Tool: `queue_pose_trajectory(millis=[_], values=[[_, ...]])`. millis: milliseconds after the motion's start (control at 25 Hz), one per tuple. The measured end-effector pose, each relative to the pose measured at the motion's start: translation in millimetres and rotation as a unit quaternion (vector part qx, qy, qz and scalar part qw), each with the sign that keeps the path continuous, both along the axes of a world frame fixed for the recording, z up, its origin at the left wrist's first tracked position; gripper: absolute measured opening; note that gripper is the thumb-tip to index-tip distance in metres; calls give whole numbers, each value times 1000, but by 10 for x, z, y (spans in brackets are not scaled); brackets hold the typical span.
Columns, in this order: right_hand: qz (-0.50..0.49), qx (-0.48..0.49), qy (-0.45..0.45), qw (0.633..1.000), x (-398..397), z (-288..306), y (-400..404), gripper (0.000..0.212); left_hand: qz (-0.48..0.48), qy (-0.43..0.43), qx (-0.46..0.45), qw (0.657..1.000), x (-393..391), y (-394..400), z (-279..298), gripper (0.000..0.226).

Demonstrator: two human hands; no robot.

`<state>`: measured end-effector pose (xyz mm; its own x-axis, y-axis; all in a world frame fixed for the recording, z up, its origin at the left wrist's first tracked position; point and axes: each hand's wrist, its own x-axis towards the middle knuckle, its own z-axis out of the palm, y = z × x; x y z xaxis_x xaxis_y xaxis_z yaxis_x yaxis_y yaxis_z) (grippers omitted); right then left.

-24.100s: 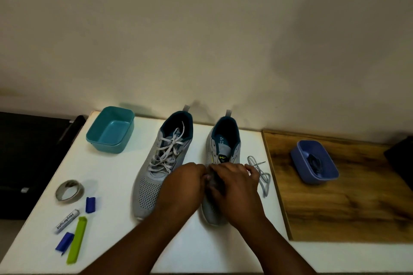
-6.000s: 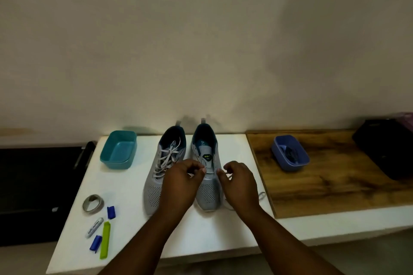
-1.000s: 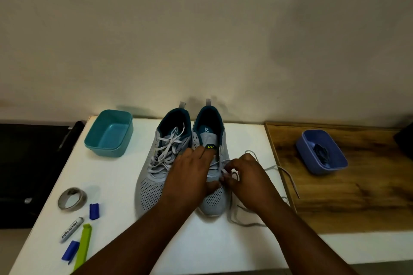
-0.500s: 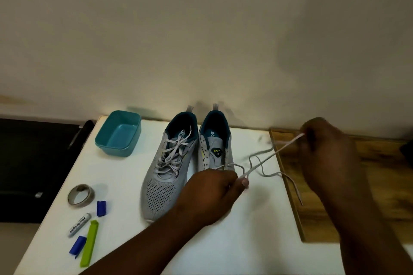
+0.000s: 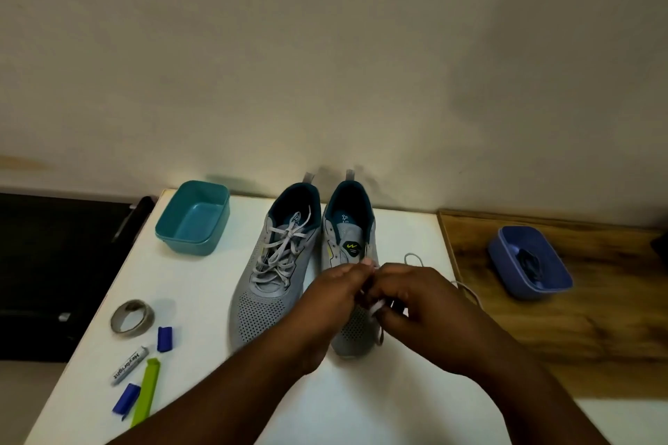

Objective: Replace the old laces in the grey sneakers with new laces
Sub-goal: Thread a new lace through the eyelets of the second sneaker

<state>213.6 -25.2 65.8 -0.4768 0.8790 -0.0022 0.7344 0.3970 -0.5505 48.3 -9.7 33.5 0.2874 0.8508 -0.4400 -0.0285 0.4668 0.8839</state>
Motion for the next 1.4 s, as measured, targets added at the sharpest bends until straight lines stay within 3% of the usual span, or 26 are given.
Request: queue_pose_trajectory(millis=[160,280,360,400,520,640,680,720,800,880,1000,1080,1200,1320,1400], values=[[19,-143,10,989,-6,35,-64,35,145,-91,-65,983,28,-26,-47,30],[-195,-106,139,965,-63,82,-13,11,140,37,92,985,101,-140,-92,30],[-304,-121,169,930,-117,38,56,42,96,95,206,969,154,-273,-137,29],[-320,-164,196,912,-136,-24,81,44,57,113,236,964,177,-330,-160,29],[-352,-267,369,818,-254,-134,134,27,-16,180,255,950,201,-368,-260,31],[-392,-281,509,713,-229,-196,213,24,-18,156,216,964,164,-259,-320,36],[-399,-261,530,701,-224,-212,236,23,-27,157,218,963,143,-232,-294,38],[-408,-218,511,724,-205,-246,256,23,-37,171,230,957,118,-200,-272,40],[-421,-96,395,810,-189,-264,266,20,-17,252,272,929,38,-107,-214,39],[-396,-11,334,855,-208,-260,256,17,58,357,301,882,-87,71,-224,25],[-358,-17,351,865,-289,-340,239,19,39,492,278,824,-179,331,-314,38],[-347,-58,380,855,-358,-409,256,20,9,533,274,801,-158,369,-357,37],[-325,-35,328,886,-407,-534,333,12,23,468,298,831,-169,380,-405,25],[-291,15,162,943,-454,-688,353,11,44,362,249,897,-248,423,-501,25],[-265,31,69,961,-482,-756,328,11,65,268,184,944,-282,416,-545,25]])
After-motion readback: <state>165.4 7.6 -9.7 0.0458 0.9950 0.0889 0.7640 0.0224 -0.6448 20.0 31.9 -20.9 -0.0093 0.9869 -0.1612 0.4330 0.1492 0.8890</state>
